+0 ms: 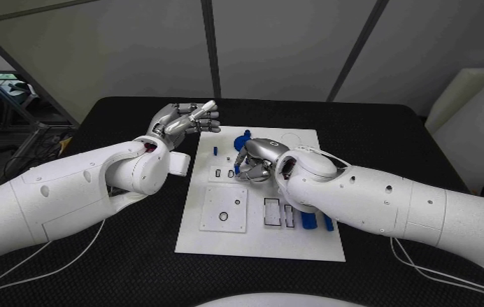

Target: Assemble the parts on the task board

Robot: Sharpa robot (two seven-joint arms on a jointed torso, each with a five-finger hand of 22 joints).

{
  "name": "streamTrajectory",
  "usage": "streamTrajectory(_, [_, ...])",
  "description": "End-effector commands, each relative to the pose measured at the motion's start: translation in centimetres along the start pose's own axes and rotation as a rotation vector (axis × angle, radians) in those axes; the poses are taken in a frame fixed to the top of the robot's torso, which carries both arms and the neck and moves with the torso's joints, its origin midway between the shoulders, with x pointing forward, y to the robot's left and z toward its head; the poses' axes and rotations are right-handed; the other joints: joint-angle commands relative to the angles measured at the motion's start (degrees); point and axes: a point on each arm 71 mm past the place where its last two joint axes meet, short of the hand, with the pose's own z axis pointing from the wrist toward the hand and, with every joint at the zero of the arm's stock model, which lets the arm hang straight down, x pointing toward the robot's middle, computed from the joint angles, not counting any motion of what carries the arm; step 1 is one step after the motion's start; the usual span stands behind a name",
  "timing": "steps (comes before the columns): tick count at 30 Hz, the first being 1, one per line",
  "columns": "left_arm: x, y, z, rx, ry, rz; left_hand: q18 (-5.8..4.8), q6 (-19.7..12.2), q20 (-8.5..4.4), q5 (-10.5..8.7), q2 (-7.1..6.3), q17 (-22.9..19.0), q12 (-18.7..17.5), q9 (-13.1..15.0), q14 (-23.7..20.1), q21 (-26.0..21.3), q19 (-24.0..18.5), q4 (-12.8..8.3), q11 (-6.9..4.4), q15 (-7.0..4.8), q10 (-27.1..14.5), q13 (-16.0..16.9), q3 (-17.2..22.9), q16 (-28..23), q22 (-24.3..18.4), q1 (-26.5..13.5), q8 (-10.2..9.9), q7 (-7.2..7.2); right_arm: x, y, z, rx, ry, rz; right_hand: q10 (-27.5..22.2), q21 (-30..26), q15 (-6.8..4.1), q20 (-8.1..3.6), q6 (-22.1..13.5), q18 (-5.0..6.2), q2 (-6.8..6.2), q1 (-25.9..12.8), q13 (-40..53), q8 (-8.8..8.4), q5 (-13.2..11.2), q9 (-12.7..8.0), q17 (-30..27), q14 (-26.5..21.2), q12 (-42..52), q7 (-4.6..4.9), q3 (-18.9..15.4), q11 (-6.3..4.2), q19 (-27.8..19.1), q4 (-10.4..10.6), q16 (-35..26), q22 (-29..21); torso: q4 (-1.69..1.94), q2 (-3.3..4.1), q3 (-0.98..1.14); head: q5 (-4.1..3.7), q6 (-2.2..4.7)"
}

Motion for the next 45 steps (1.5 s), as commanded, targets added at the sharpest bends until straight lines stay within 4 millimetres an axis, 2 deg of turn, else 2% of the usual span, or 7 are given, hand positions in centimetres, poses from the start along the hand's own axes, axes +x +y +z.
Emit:
streamTrajectory(1, [0.14,-0.15,0.08,0.007,0.009,-0.003,-0.68,0.5,-0.07,-0.11,0.62,0.1,0.0,0.0,-0.1,-0.3,-0.3,-0.1,0.05,0.03,0.4,0.1,-0.1,-0.2,-0.1,0.1,0.0,-0.02,0.12,0.1,0.03,-0.004,0.019,-0.031,2.4,0.2,-0.44,-0.16,0.0,-0.76,-0.18,-0.5,9.4,0.23,0.3,0.0,9.8,4.8,0.3,0.14,-0.1,-0.33,0.2,0.3,0.2,-0.1,0.05,-0.01,-0.01,-0.1,-0.11])
streamTrajectory(6, [0.16,-0.13,0.11,0.006,0.01,-0.003,-0.68,0.5,-0.07,-0.11,0.62,0.1,0.0,0.0,-0.1,-0.3,-0.3,-0.1,0.05,0.03,0.4,0.1,-0.1,-0.2,-0.1,0.1,0.0,-0.02,0.27,0.11,0.06,-0.006,0.035,-0.038,2.4,0.1,-0.41,-0.15,0.0,-0.75,-0.37,-0.7,9.4,0.12,0.3,0.0,9.8,4.8,0.2,0.19,-0.2,-0.29,0.1,0.4,0.2,-0.2,0.09,0.03,0.03,-0.12,-0.26])
streamTrajectory(13, [0.1,-0.1,0.13,0.004,0.008,-0.003,-0.68,0.5,-0.07,-0.11,0.62,0.1,0.0,0.0,-0.1,-0.3,-0.3,-0.1,0.05,0.03,0.4,0.1,-0.1,-0.2,-0.1,0.1,0.0,-0.02,0.46,-0.09,0.08,0.001,0.048,-0.049,2.3,0.0,-0.35,-0.11,-0.3,-0.73,-0.7,-1.1,9.3,-0.1,0.2,-0.1,9.7,4.8,0.1,0.29,-0.4,-0.21,0.1,0.5,0.2,-0.3,0.0,-0.01,-0.02,-0.16,-0.42])
streamTrajectory(29, [0.08,-0.06,0.16,0.002,0.008,-0.003,-0.68,0.5,-0.07,-0.11,0.62,0.1,0.0,0.0,-0.1,-0.3,-0.3,-0.1,0.05,0.03,0.4,0.1,-0.1,-0.2,-0.1,0.1,0.0,-0.02,0.61,-0.17,0.1,0.009,0.061,-0.061,1.8,-0.4,-0.1,0.07,-1.3,-0.64,-1.45,-1.5,8.6,-0.81,-0.1,-0.3,9.2,4.7,-0.6,0.68,-0.7,0.12,-0.3,0.5,0.0,-1.1,0.13,0.01,-0.01,-0.22,-0.57])
streamTrajectory(45, [0.1,0.02,0.21,-0.005,0.01,-0.004,-0.67,0.6,-0.05,-0.11,0.63,0.1,0.0,0.0,-0.1,-0.4,-0.4,-0.1,0.06,0.03,0.4,0.1,-0.2,-0.3,-0.1,0.0,0.0,0.0,0.49,-0.13,0.19,0.009,0.04,-0.057,1.1,-1.0,0.56,0.66,-4.1,-0.52,-2.55,-2.5,7.8,-2.19,-0.6,-0.4,8.9,4.6,-1.4,1.54,-1.4,0.91,-0.7,0.9,-0.1,-1.9,0.09,0.02,0.0,-0.32,-0.64])
